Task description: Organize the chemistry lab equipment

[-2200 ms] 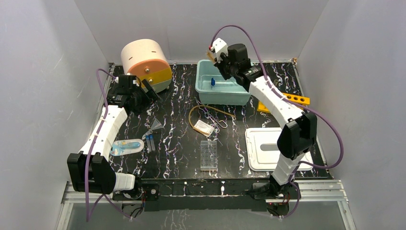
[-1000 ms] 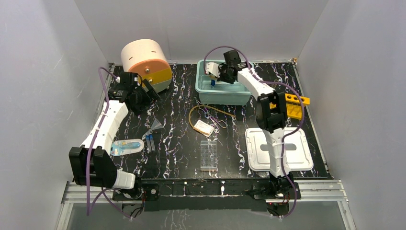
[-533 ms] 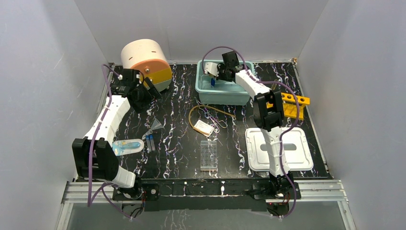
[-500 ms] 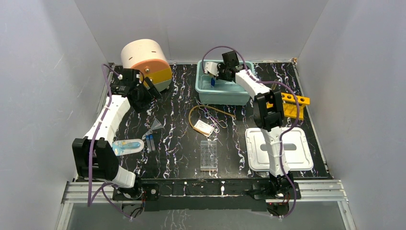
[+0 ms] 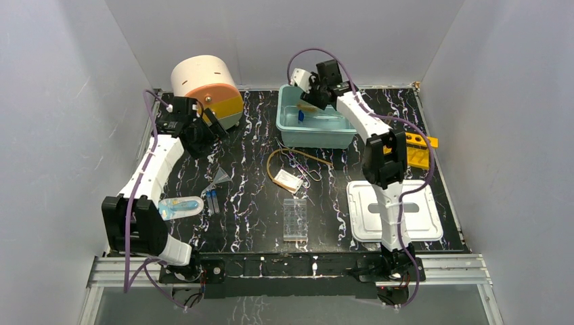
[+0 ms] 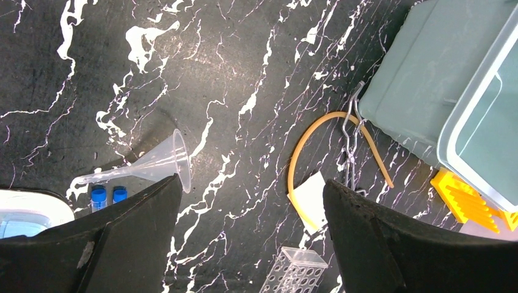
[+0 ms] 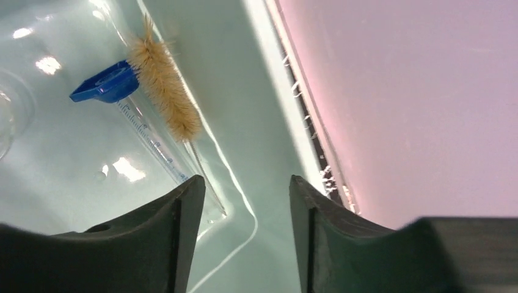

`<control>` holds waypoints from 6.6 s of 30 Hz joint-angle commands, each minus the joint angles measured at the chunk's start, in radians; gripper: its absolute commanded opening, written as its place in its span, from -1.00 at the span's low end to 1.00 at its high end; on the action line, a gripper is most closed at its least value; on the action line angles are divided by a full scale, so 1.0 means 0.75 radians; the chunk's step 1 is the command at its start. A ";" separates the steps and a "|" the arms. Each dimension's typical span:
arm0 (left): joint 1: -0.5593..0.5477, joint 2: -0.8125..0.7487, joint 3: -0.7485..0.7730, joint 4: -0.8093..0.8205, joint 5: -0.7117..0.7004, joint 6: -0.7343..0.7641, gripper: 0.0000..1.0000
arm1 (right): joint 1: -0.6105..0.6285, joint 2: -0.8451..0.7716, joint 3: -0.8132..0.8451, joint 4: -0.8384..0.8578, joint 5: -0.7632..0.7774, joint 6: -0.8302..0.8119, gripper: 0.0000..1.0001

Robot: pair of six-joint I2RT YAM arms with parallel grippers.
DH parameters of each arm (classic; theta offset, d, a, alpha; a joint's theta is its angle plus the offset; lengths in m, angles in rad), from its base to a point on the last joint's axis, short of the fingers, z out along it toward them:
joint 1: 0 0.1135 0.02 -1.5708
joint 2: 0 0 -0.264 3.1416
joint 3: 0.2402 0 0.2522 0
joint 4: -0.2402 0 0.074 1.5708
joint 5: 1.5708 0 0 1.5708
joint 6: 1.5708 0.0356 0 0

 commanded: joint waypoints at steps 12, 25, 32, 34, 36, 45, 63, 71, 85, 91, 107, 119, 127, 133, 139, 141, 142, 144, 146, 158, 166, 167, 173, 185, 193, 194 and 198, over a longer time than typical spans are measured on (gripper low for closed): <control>0.002 -0.185 -0.042 0.032 0.020 0.024 0.73 | 0.095 -0.459 0.067 -0.160 -0.211 1.096 0.51; 0.002 -0.239 -0.201 0.214 0.069 -0.031 0.74 | 0.363 -0.864 -0.619 -0.100 -0.311 1.274 0.49; 0.002 -0.268 -0.211 0.210 0.046 -0.006 0.75 | 0.500 -0.904 -0.989 0.028 -0.024 1.378 0.25; 0.002 -0.274 -0.212 0.208 0.044 -0.003 0.75 | 0.509 -0.900 -1.072 0.113 0.077 1.371 0.19; 0.002 -0.273 -0.214 0.209 0.046 0.003 0.76 | 0.509 -0.889 -1.139 0.218 0.137 1.355 0.14; 0.002 -0.275 -0.211 0.201 0.052 0.027 0.77 | 0.505 -0.755 -1.284 0.554 0.263 1.390 0.23; 0.001 -0.258 -0.205 0.199 0.078 0.093 0.82 | 0.419 -0.598 -1.393 0.835 0.227 1.330 0.16; -0.002 -0.238 -0.199 0.192 0.067 0.098 0.82 | 0.409 -0.559 -1.390 0.862 0.178 1.197 -0.01; -0.002 -0.239 -0.195 0.183 0.048 0.090 0.82 | 0.409 -0.541 -1.377 0.821 -0.011 1.152 -0.06; -0.002 -0.238 -0.190 0.181 0.054 0.082 0.82 | 0.410 -0.489 -1.338 0.735 -0.181 1.060 -0.34; -0.002 -0.223 -0.183 0.173 0.070 0.069 0.82 | 0.442 -0.387 -1.221 0.763 -0.098 1.040 -0.02; -0.002 -0.218 -0.167 0.145 0.058 0.079 0.81 | 0.470 -0.323 -1.141 0.754 0.108 1.101 0.27; -0.002 -0.214 -0.162 0.144 0.060 0.079 0.81 | 0.473 -0.257 -1.050 0.662 0.011 1.139 0.07; -0.002 -0.220 -0.168 0.144 0.056 0.079 0.81 | 0.495 -0.285 -1.074 0.680 -0.180 1.092 -0.18; -0.002 -0.222 -0.174 0.146 0.058 0.077 0.81 | 0.517 -0.277 -1.064 0.674 -0.143 1.073 -0.10; -0.002 -0.224 -0.176 0.146 0.058 0.075 0.81 | 0.519 -0.237 -1.028 0.642 -0.079 1.102 -0.01; -0.002 -0.226 -0.177 0.145 0.058 0.075 0.81 | 0.518 -0.216 -1.013 0.622 -0.063 1.115 0.00; -0.002 -0.228 -0.178 0.141 0.058 0.075 0.81 | 0.520 -0.186 -0.991 0.594 -0.009 1.140 -0.01; -0.002 -0.230 -0.177 0.131 0.056 0.074 0.81 | 0.523 -0.169 -0.979 0.593 0.027 1.158 -0.06; -0.003 -0.244 -0.221 0.132 0.072 -0.005 0.80 | 0.550 -0.283 -1.036 0.699 0.140 1.127 -0.45; -0.002 -0.238 -0.248 0.133 0.070 -0.068 0.77 | 0.550 -0.407 -1.069 0.772 0.085 1.070 -0.47; -0.002 -0.234 -0.255 0.140 0.083 -0.076 0.76 | 0.549 -0.423 -1.076 0.782 0.069 1.063 -0.47; -0.002 -0.204 -0.277 0.233 0.209 -0.098 0.74 | 0.550 -0.481 -1.114 0.815 0.010 1.043 -0.47; -0.024 -0.007 -0.340 0.512 0.408 -0.155 0.75 | 0.548 -0.543 -1.151 0.866 -0.074 1.050 -0.46; -0.152 0.128 -0.320 0.726 0.306 -0.103 0.76 | 0.548 -0.561 -1.163 0.884 -0.147 1.043 -0.46; -0.170 0.145 -0.319 0.744 0.287 -0.098 0.75 | 0.549 -0.566 -1.166 0.885 -0.156 1.043 -0.46; -0.199 0.190 -0.316 0.800 0.259 -0.080 0.65 | 0.549 -0.586 -1.180 0.893 -0.180 1.041 -0.46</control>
